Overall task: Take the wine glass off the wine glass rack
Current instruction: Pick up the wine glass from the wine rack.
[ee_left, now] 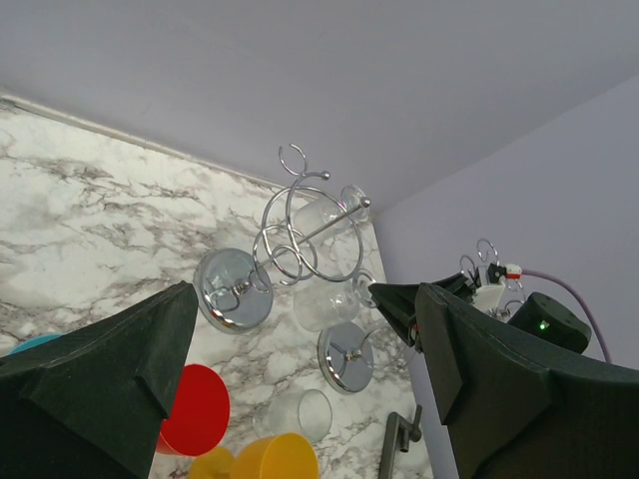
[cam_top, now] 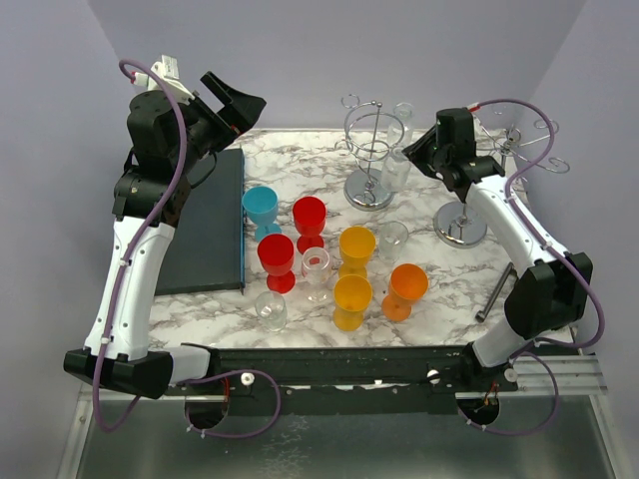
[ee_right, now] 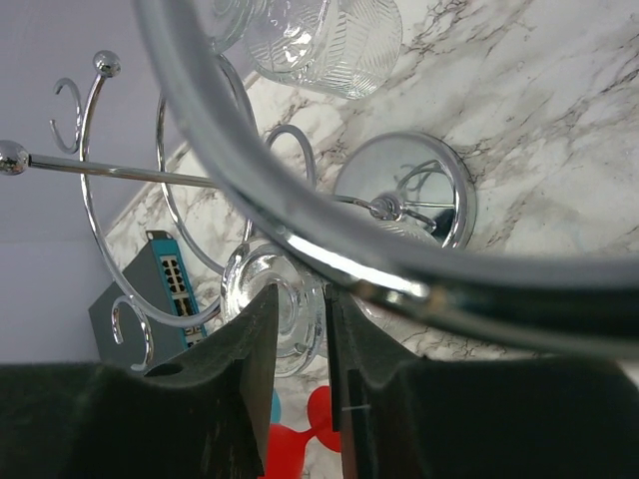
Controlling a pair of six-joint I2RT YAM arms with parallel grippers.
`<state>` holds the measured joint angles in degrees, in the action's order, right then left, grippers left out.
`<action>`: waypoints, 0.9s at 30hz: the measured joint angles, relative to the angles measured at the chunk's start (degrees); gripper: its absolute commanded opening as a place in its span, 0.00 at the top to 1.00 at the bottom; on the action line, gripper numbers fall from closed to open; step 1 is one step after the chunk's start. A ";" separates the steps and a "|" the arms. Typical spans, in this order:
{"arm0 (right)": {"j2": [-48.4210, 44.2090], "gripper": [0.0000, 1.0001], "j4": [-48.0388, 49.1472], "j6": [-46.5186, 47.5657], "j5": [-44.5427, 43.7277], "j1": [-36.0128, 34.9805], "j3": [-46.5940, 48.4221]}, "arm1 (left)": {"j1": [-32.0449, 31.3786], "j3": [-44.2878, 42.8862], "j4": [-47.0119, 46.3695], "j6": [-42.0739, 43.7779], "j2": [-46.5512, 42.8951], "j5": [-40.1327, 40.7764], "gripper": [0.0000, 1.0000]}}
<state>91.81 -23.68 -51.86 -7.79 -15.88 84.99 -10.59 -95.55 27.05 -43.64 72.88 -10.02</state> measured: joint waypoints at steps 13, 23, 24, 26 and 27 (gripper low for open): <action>-0.98 0.61 -0.31 -0.44 1.18 0.61 -0.72 | 0.02 0.33 -0.11 -0.04 0.00 0.00 0.01; -1.49 0.53 -0.09 -1.25 3.65 0.63 -0.96 | 0.02 0.87 -0.44 -0.07 0.00 -0.02 0.01; -1.49 0.53 0.00 -1.31 3.80 0.63 -0.96 | 0.02 0.87 -0.44 -0.09 0.00 -0.02 0.01; -1.49 0.53 0.02 -1.46 4.04 0.63 -0.94 | 0.02 0.87 -0.44 -0.09 0.00 0.00 0.01; -1.49 0.53 0.04 -1.53 4.09 0.63 -0.96 | 0.02 0.87 -0.44 -0.09 0.00 -0.02 0.01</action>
<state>90.32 -23.64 -53.39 -3.70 -15.25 84.03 -10.57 -94.67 26.61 -43.72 72.88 -10.04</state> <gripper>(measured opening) 0.468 0.986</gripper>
